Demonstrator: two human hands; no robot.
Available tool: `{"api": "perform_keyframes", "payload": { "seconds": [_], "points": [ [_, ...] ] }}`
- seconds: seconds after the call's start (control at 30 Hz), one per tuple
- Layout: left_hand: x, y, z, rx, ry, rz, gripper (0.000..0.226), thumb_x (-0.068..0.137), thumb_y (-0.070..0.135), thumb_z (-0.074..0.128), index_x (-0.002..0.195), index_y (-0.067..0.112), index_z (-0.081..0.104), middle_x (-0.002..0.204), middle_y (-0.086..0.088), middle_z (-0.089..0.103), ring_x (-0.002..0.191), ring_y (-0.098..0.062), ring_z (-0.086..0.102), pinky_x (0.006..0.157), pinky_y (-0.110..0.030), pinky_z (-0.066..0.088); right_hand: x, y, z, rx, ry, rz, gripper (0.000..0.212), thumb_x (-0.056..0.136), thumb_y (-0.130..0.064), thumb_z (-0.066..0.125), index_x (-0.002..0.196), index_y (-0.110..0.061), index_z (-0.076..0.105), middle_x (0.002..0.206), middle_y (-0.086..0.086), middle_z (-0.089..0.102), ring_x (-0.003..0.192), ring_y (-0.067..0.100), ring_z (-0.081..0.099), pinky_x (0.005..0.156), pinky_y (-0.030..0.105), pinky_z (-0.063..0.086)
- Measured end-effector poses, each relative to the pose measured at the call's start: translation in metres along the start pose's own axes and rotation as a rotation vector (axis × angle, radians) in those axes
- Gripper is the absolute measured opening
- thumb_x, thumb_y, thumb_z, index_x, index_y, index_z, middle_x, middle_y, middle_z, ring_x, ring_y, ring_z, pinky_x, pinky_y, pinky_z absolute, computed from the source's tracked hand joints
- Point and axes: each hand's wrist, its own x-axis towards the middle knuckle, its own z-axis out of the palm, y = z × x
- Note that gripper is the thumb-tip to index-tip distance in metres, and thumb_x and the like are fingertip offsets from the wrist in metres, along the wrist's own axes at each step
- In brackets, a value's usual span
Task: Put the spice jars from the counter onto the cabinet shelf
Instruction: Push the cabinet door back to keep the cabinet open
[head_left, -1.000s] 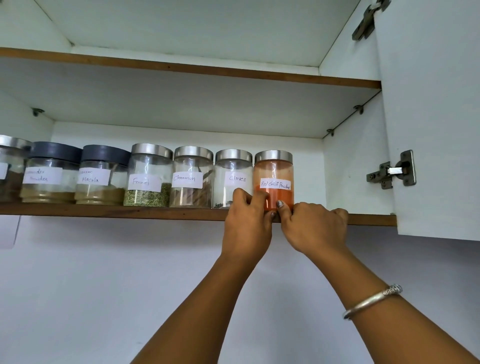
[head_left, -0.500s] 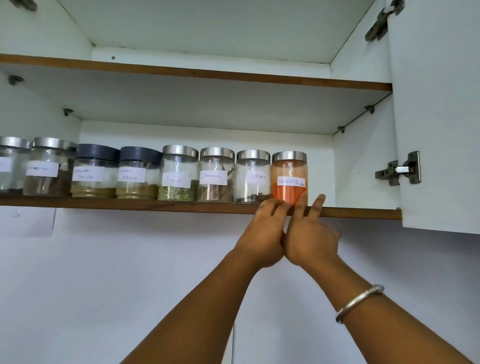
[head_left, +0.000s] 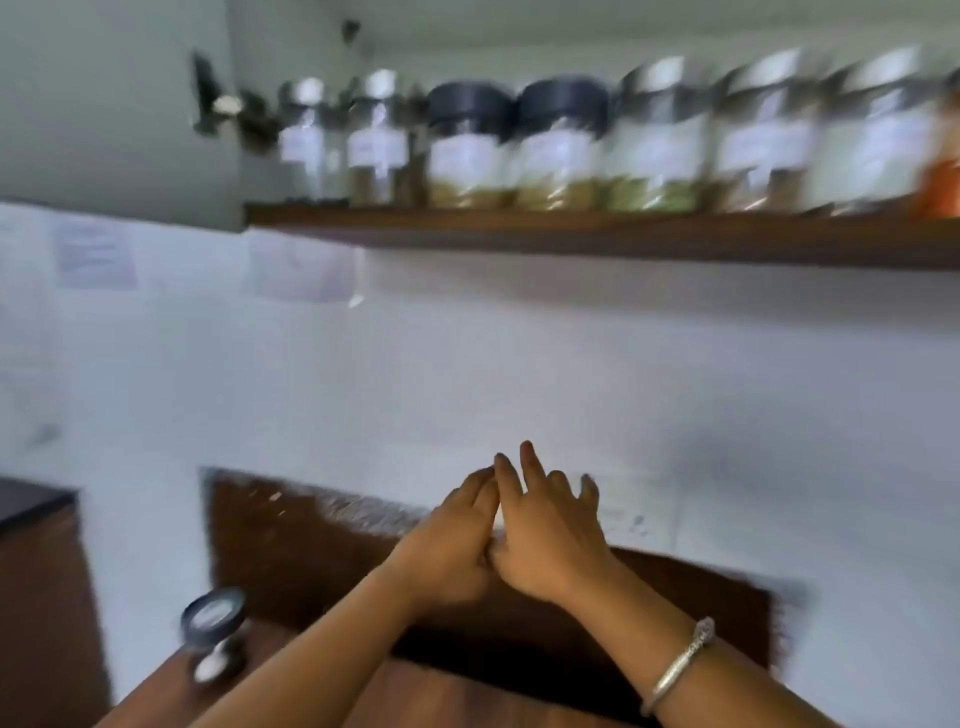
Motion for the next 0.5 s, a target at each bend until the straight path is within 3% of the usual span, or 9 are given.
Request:
{"api": "perform_keyframes", "payload": {
  "seconds": [0.17,0.37,0.5],
  "points": [
    [-0.09,-0.118,-0.011,0.084,-0.108,-0.223,0.079,0.073,0.017,0.059,0.143,0.003,0.024,0.142,-0.014,0.033,0.131,-0.029,0.035,0.106,-0.04,0.034,0.031,-0.111,0.081,0.074,-0.187,-0.201,0.083,0.085,-0.053,0.05,0.147,-0.024,0.003,0.157,0.008,0.015,0.137,0.035,0.026,0.106,0.064,0.018],
    [-0.182,-0.218,-0.001,0.101,-0.198,-0.458,0.076,0.079,0.034,0.063,0.142,0.016,0.025,0.142,-0.004,0.034,0.124,-0.022,0.042,0.1,-0.037,0.042,0.05,-0.212,0.184,0.208,-0.351,-0.369,0.082,0.085,-0.049,0.051,0.148,-0.025,0.005,0.148,0.008,0.035,0.128,0.034,0.038,0.098,0.055,0.036],
    [-0.227,-0.286,0.01,0.067,-0.222,-0.585,0.076,0.081,0.034,0.063,0.144,0.018,0.023,0.144,-0.006,0.034,0.129,-0.023,0.038,0.105,-0.04,0.038,0.064,-0.267,0.25,0.289,-0.453,-0.381,0.083,0.084,-0.05,0.055,0.147,-0.027,0.006,0.146,0.008,0.036,0.129,0.034,0.037,0.098,0.052,0.036]
  ]
}}
